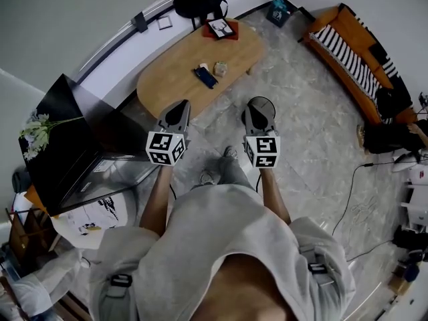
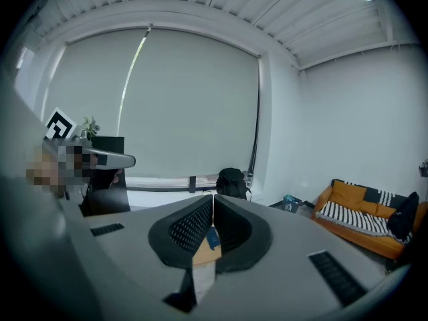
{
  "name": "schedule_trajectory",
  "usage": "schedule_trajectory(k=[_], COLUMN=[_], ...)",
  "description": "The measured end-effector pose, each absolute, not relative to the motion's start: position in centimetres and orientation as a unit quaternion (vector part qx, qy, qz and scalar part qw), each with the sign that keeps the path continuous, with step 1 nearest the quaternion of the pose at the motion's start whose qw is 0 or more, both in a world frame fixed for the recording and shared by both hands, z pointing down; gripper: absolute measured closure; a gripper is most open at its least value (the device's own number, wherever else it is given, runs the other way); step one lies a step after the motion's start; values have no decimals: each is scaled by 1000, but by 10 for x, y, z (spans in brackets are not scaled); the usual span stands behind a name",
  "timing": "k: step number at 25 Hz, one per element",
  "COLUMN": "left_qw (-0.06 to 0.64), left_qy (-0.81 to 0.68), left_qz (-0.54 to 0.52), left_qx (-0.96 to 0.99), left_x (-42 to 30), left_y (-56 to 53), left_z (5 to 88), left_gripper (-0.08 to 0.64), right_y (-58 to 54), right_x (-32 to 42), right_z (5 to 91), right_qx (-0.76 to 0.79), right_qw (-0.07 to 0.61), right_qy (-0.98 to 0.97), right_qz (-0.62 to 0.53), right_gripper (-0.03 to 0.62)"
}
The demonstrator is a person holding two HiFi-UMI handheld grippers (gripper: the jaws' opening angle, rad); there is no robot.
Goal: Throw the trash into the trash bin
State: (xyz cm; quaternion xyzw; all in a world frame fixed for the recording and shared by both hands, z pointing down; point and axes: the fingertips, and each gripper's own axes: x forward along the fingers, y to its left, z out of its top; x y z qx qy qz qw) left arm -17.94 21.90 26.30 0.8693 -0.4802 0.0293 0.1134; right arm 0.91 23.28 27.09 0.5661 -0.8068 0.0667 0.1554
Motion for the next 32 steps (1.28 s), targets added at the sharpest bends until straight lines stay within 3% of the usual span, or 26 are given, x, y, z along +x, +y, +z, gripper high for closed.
schedule_trajectory(k=[32], left_qw=[143], left_qy=[-554], left_qz=[86], left_qx=[815], left_x=[-134], left_y=[-29], left_z=[303], left_gripper=[541], right_y=[-61], right_x=[45], right_z=[313], right_qx=[465], right_qw=[152], right_qy=[-864], right_qz=[119], right_gripper=[563])
